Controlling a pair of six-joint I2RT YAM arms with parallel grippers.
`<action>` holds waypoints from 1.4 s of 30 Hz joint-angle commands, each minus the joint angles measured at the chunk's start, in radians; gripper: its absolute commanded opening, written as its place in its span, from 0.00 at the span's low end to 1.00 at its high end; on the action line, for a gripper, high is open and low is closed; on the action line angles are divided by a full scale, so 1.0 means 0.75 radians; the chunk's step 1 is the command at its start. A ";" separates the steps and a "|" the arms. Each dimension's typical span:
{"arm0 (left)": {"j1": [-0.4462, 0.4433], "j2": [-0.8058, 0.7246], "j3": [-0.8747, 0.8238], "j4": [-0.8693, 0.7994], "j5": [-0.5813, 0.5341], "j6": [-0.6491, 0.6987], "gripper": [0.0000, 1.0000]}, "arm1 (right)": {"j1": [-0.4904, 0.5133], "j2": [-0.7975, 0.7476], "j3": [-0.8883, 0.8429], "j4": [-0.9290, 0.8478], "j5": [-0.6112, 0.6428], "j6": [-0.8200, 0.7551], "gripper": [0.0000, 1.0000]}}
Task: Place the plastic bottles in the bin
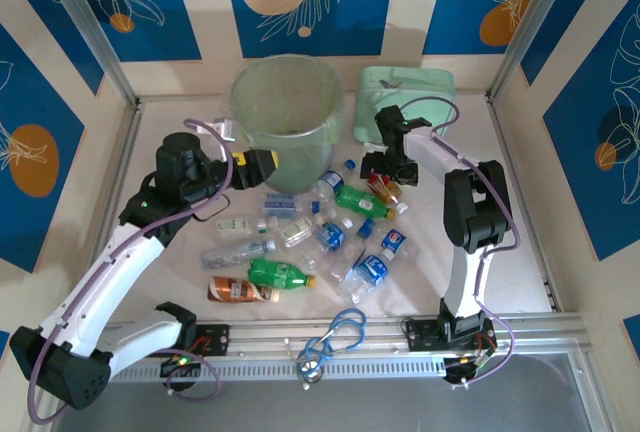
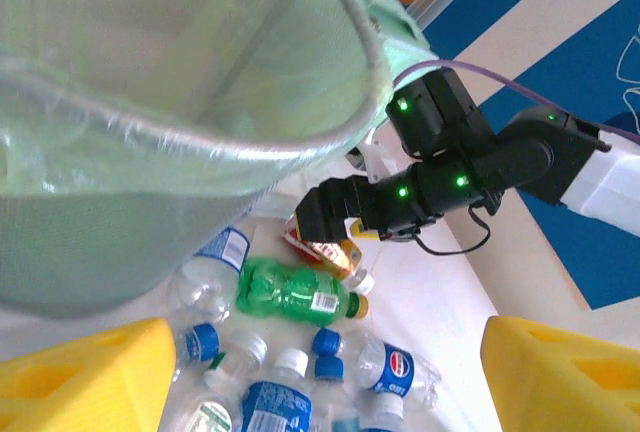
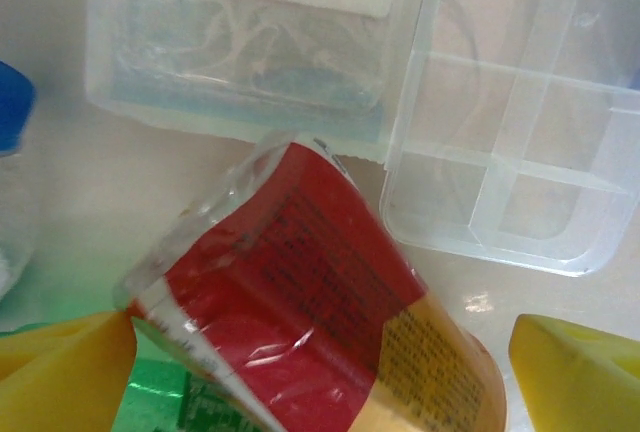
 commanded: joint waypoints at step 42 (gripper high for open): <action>-0.010 0.016 0.015 0.164 0.133 -0.184 0.79 | 0.180 -0.800 0.068 0.015 -0.230 0.271 0.60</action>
